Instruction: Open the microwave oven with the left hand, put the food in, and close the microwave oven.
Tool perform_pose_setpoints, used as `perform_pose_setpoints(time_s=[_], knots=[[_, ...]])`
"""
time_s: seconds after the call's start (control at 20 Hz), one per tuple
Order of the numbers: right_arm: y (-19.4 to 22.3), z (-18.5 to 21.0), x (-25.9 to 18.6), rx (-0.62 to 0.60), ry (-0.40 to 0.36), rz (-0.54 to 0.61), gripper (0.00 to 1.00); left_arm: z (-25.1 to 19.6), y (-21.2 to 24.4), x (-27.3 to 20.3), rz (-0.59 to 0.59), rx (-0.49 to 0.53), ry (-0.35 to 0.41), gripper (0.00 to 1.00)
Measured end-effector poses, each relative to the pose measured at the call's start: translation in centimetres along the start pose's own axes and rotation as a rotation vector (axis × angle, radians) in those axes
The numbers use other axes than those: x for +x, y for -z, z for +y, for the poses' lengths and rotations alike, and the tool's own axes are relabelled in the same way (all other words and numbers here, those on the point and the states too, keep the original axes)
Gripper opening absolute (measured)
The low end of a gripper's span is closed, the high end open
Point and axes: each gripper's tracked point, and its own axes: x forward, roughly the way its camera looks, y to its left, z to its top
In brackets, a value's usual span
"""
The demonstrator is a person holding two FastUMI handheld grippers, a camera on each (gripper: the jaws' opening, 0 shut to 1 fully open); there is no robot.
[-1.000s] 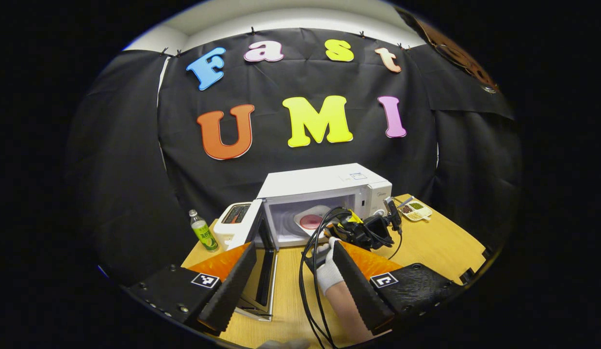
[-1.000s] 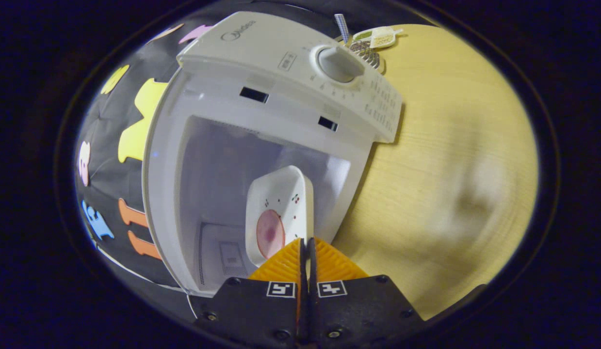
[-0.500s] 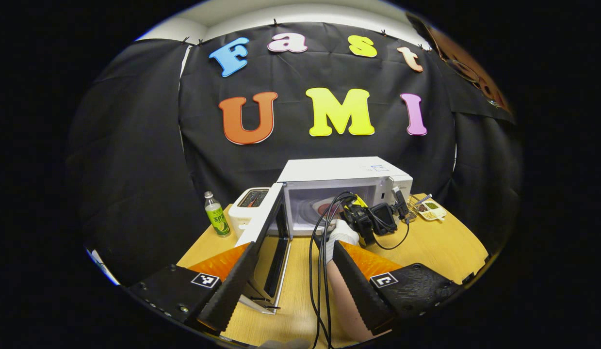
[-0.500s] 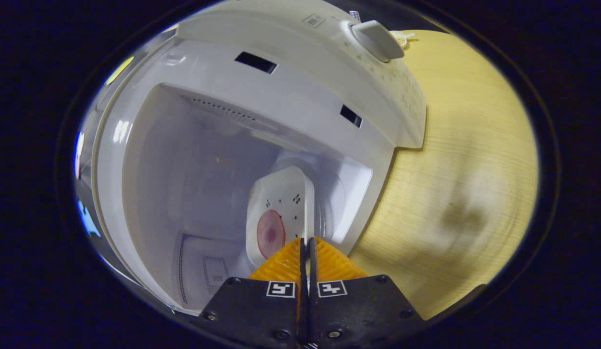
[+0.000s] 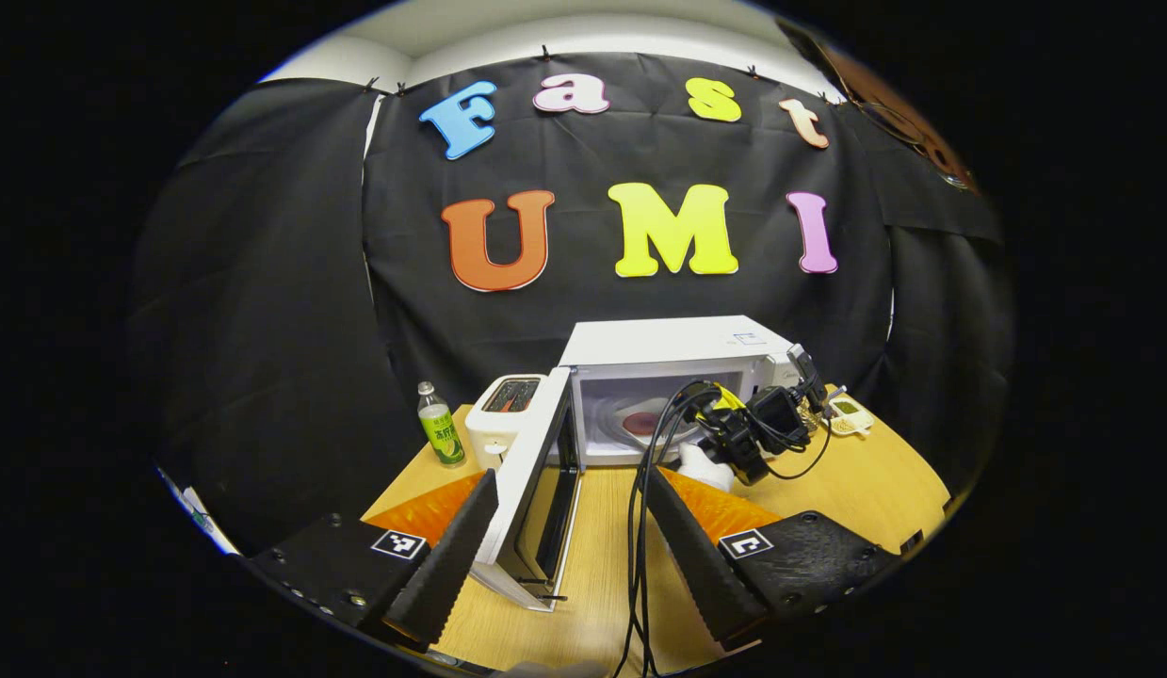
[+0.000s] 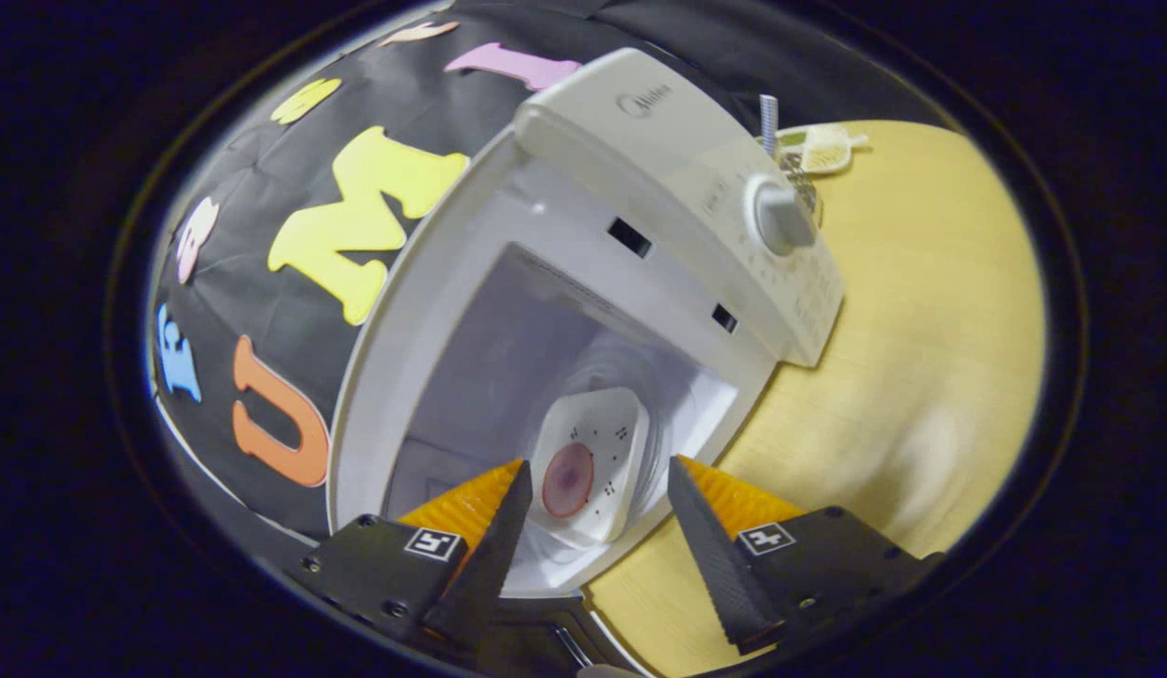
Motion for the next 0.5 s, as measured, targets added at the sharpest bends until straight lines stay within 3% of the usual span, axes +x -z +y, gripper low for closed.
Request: perform_pose_setpoints(time_s=[0.15,0.2,0.25,0.3,0.35,0.4,0.5], knots=[[-1.9,0.5,-4.9,-0.115,-0.018,-0.008,0.94,0.8,-1.3,-0.9,-0.036,-0.003,0.003,0.97],[-2.5,1.1,-6.3,-0.175,-0.040,0.002,0.82,1.3,-1.8,-1.1,-0.058,-0.002,-0.005,0.97],[-2.8,2.1,-8.5,-0.272,-0.077,0.033,0.94,1.8,-1.9,-1.2,-0.069,-0.004,-0.010,0.97],[-3.5,2.8,-10.3,-0.378,-0.092,0.043,0.95,2.0,-2.0,-1.5,-0.083,-0.008,-0.012,0.97],[-4.7,3.2,-12.0,-0.468,-0.092,0.032,0.87,2.2,-2.2,-1.6,-0.097,-0.012,-0.008,0.97],[-6.0,4.1,-14.0,-0.534,-0.107,0.009,0.98,2.7,-2.4,-1.6,-0.108,-0.014,-0.007,0.97],[-7.5,6.5,-17.6,-0.634,-0.160,-0.010,0.98,4.0,-2.8,-1.5,-0.120,-0.022,-0.018,0.97]])
